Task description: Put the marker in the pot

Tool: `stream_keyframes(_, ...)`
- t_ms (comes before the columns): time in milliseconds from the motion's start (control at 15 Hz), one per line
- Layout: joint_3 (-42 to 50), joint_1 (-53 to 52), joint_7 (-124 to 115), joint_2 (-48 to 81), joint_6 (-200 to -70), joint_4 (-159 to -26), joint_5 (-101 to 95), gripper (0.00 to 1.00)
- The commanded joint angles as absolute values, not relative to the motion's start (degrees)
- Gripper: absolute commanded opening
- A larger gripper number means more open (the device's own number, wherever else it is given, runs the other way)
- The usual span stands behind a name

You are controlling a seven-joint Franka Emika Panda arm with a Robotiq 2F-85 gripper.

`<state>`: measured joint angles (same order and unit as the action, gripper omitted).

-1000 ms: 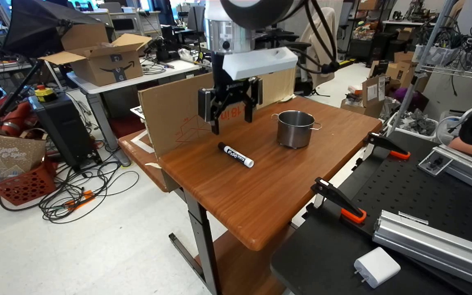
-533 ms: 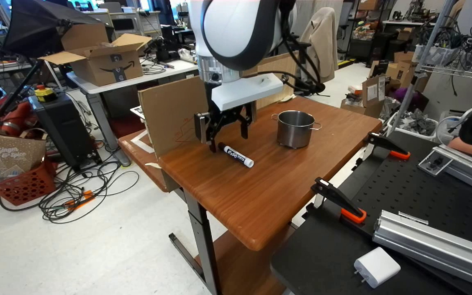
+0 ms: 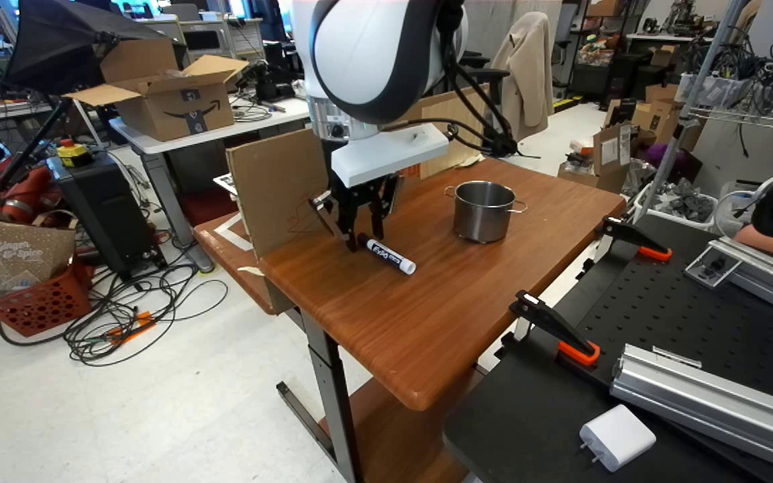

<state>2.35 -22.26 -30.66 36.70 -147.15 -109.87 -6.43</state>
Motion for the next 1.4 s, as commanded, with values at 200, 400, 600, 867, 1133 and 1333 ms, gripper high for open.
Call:
stream_keyframes(200, 3.7, -23.0, -31.4, 38.4, -144.0, -107.5, -7.2, 0.0)
stream_keyframes(400, 3.7, -23.1, -31.2, 38.5, -143.2, -107.0, -7.7, 0.05)
stream_keyframes(600, 3.5, -22.9, -30.9, 38.2, -143.3, -107.1, -7.8, 0.05)
stream_keyframes(867, 3.7, -23.1, -31.0, 35.3, -145.8, -109.5, -8.8, 0.05)
stream_keyframes(1133, 4.7, -23.3, -32.1, 30.1, -149.7, -113.4, -10.5, 0.05)
stream_keyframes(1333, 7.4, -24.1, -35.0, 25.7, -153.7, -117.9, -14.5, 0.05)
